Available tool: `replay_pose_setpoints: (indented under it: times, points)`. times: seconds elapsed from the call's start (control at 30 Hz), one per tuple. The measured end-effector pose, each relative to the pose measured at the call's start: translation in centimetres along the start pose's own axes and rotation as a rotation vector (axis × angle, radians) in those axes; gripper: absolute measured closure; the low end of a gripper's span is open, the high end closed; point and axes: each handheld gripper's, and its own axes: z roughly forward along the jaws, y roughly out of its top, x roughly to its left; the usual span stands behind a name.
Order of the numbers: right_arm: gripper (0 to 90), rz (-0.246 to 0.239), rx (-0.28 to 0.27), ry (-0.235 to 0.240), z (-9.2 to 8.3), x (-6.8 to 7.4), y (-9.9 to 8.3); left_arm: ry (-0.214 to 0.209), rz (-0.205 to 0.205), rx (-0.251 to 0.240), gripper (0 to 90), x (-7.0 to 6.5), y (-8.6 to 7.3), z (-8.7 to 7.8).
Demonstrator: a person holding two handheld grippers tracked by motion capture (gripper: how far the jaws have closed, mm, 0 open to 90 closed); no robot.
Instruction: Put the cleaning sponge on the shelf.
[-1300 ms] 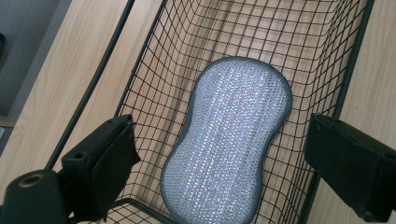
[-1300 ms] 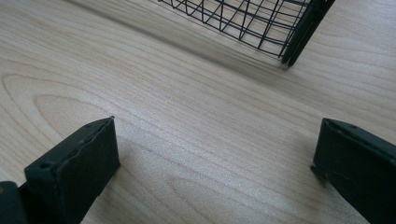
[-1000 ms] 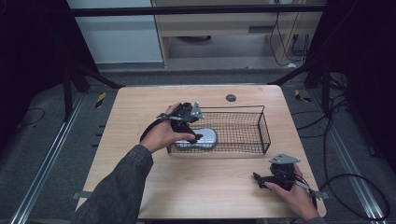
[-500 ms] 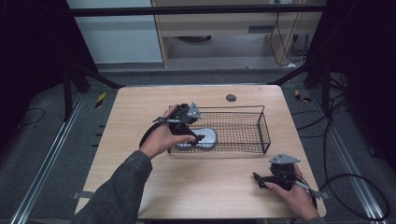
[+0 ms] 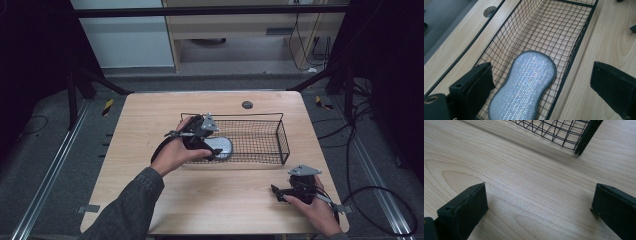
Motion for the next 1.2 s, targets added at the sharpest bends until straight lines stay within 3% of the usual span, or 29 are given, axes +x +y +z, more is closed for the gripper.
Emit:
replay_pose_setpoints:
  times: [0.37,0.7,1.03,1.2]
  points:
    - [0.4,0.0,0.0,-0.001,0.0,0.0,0.0,0.005,-0.019,-0.043,3.5,-0.3,-0.8,-2.1]
    - [0.4,0.001,0.001,-0.003,-0.1,0.1,0.0,0.033,-0.032,-0.041,3.7,0.3,-2.5,-3.5]
    - [0.4,0.001,0.001,-0.005,-0.1,0.1,-0.1,0.103,-0.084,-0.051,3.6,1.8,-4.5,-5.8]
    - [0.4,-0.001,-0.001,-0.003,-0.2,0.1,-0.2,0.143,-0.134,-0.057,3.2,2.8,-6.2,-7.1]
